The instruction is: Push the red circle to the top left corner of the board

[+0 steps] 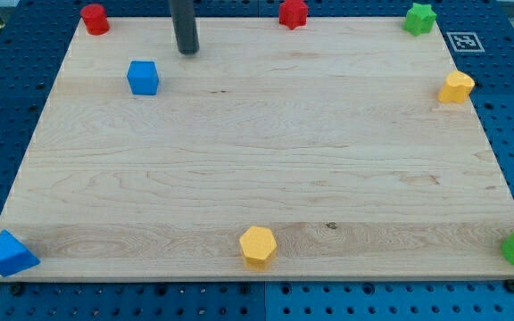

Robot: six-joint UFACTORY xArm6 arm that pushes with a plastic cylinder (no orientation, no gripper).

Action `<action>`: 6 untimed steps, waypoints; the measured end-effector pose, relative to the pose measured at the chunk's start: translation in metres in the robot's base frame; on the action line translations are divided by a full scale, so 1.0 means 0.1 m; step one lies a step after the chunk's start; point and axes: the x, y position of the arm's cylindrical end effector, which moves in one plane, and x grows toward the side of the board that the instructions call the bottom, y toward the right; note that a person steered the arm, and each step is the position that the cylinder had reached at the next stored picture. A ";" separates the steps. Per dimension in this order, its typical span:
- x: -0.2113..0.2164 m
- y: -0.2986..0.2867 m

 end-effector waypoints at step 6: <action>-0.19 -0.95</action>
